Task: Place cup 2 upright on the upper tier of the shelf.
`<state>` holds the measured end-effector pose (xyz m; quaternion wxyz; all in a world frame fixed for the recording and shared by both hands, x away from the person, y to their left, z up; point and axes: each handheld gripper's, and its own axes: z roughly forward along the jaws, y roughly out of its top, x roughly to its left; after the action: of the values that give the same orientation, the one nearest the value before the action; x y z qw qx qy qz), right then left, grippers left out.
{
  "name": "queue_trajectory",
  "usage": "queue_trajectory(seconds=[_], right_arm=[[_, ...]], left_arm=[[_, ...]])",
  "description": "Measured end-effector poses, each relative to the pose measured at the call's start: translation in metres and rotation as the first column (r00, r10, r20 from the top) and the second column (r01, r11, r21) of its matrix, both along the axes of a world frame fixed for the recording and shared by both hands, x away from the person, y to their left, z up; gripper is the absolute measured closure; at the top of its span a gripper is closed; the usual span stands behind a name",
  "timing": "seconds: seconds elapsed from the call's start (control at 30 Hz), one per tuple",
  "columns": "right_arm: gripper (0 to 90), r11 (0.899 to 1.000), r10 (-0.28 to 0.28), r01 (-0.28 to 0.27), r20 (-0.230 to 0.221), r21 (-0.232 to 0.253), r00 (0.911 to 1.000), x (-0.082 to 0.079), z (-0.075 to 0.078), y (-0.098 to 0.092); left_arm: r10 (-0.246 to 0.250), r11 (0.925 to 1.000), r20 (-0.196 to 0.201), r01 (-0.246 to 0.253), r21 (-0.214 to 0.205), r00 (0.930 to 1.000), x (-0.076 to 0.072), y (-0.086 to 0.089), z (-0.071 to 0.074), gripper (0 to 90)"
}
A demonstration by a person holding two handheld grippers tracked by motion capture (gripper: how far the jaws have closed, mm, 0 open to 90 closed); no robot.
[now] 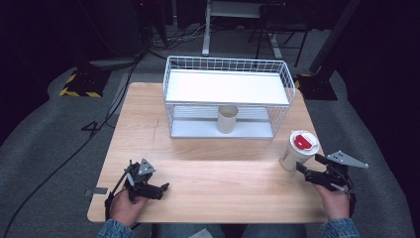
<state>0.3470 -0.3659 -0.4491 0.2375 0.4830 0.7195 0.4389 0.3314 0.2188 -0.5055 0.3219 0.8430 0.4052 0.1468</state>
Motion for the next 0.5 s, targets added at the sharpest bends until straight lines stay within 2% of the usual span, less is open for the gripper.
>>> queue_trajectory(seconds=[0.23, 0.27, 0.5], right_arm=[[6.1, 1.0, 0.026, -0.026, 0.012, 0.003, 0.9996, 0.01, -0.004, 0.003], [1.5, 1.0, 0.015, -0.015, 0.024, -0.01, 0.9996, 0.014, -0.006, 0.005], [0.3, 1.0, 0.005, -0.005, 0.022, -0.007, 0.9997, 0.021, -0.009, 0.005]], left_arm=[[0.001, 1.0, 0.0, -0.001, 0.0, 1.0, 0.0, 0.0, 0.0, 0.4], [0.0, 1.0, 0.0, 0.0, 0.001, 1.0, 0.0, 0.0, 0.0, 0.4], [0.0, 1.0, 0.0, 0.0, 0.0, 1.0, 0.0, 0.0, 0.0, 0.4]])
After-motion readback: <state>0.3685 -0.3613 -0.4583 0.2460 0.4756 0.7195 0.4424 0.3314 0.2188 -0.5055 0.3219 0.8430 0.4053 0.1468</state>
